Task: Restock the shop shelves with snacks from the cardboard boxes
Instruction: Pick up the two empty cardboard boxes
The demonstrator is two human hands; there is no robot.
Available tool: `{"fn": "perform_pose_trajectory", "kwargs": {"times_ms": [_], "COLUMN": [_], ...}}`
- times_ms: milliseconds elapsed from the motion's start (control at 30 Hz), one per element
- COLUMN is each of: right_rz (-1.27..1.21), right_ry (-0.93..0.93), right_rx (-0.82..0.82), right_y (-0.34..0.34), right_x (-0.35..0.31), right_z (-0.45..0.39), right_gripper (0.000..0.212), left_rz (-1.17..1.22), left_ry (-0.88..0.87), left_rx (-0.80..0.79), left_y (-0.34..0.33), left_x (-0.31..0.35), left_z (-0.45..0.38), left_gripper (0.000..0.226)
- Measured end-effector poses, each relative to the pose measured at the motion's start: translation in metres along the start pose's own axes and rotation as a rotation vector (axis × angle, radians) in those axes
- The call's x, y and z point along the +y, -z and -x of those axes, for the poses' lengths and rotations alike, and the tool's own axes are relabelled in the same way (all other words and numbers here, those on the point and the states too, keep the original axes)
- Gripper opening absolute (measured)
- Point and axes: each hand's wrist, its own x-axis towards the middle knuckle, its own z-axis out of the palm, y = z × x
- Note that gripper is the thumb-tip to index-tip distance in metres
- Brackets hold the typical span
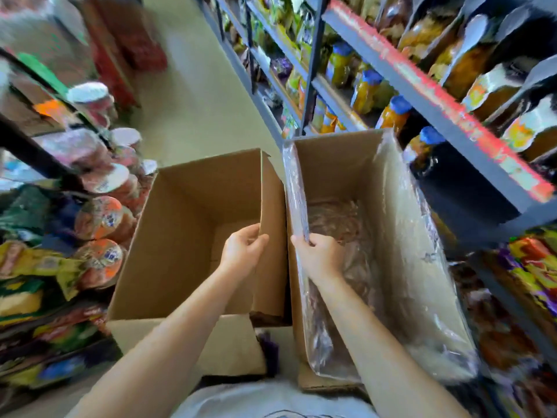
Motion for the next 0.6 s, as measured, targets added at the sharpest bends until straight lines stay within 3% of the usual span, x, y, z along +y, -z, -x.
{"fn": "perform_pose_trajectory", "kwargs": {"times_ms": [200, 433, 600], "right_rz": [0.09, 0.245, 0.209], "right_ry": [0.033, 0.075, 0.083], "right_rx": [-0.133, -0.179, -0.215], "right_y": [-0.032, -0.059, -0.085], "right_x": [-0.047, -0.125, -0.182], "right_z": [-0.12, -0.25, -0.342], "right_gripper": [0.046, 0.047, 0.047], "left_rz": [0.069, 0.12, 0.106], "left_ry": [0.096, 0.14, 0.156], "left_rx": [0.057, 0.114, 0.196], "left_y": [0.019, 0.037, 0.056], "left_x": [0.01, 0.055, 0.092], "left_z": [-0.11, -0.232, -0.323], "left_gripper": [0.04, 0.03, 0.034]}}
